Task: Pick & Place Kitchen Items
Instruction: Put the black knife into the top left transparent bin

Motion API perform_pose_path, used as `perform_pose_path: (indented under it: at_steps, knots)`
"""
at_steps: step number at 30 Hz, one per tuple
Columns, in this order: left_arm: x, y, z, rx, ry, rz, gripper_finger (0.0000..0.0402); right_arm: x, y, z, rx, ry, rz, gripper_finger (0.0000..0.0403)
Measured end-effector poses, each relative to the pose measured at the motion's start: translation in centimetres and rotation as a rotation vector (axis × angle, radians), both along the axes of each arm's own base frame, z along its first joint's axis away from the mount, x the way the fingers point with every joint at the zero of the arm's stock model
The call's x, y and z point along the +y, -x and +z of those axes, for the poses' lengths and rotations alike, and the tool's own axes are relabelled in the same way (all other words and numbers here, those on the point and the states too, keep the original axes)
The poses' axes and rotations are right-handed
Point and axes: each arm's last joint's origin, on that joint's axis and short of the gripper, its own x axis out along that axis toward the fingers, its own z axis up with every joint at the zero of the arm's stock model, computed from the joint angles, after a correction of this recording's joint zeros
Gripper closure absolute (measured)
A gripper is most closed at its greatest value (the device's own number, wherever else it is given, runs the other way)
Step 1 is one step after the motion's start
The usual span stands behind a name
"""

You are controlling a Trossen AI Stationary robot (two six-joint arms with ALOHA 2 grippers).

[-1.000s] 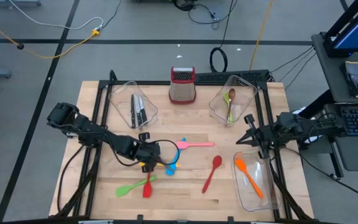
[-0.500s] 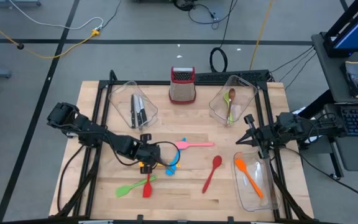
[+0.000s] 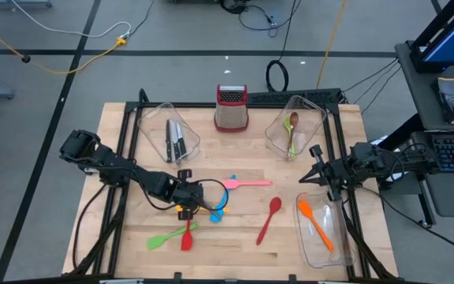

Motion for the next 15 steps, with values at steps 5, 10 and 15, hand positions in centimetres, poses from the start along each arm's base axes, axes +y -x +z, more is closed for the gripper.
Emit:
perform_pose_path:
  at_steps: [5, 10, 15]
  knots:
    - [0.02, -0.01, 0.00, -0.001, -0.003, 0.002, 0.0308, 0.00, 0.00, 0.00, 0.000, 0.000, 0.000, 0.0403]
    - [0.12, -0.03, 0.03, -0.012, -0.037, 0.011, 0.0270, 0.00, 0.00, -0.01, 0.000, 0.000, 0.000, 0.0403]
    - [0.21, -0.06, 0.06, -0.023, -0.067, 0.023, 0.0200, 0.00, 0.00, -0.01, 0.000, 0.000, 0.000, 0.0403]
